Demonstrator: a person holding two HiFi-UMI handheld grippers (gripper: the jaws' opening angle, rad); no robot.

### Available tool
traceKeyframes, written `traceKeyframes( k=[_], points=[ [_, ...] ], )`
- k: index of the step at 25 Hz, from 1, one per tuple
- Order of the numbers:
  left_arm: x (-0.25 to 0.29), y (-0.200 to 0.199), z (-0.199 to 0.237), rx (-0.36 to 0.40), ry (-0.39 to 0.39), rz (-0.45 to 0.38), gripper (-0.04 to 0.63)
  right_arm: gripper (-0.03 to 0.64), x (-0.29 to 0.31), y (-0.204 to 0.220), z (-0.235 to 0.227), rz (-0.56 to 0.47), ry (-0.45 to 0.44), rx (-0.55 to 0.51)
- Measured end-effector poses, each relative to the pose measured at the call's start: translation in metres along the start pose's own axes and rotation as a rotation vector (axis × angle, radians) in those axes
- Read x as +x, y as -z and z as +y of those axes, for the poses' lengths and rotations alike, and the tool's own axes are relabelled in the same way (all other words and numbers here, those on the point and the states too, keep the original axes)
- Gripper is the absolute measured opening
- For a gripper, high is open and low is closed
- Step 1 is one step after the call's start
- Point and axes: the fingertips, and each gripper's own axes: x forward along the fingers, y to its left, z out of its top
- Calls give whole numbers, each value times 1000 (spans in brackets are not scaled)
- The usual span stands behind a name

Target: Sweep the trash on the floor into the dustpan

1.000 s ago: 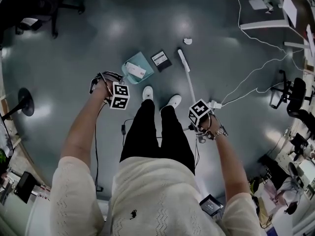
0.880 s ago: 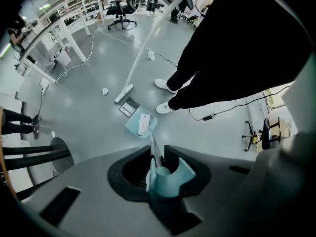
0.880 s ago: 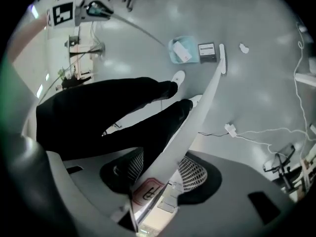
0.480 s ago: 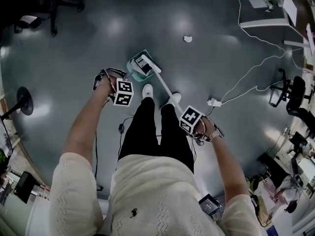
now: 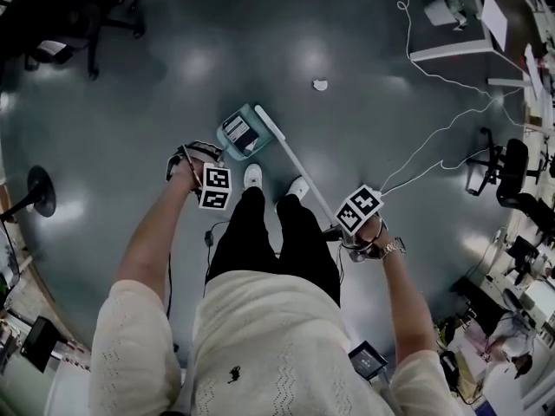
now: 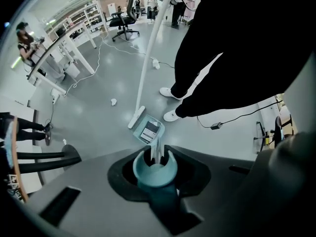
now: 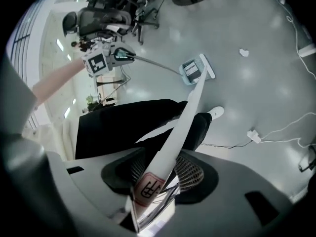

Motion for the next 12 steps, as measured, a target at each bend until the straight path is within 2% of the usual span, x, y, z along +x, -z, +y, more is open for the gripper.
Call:
traceKeyframes(
  k=[6,12],
  points=[
    [-12,-35,42,-3,-9,-5,92,201,-75,6,-67,-95,108,94],
    [-19,-86,123,-19,-6,0,92,202,-149,-14,-175,-140,214,174]
  ],
)
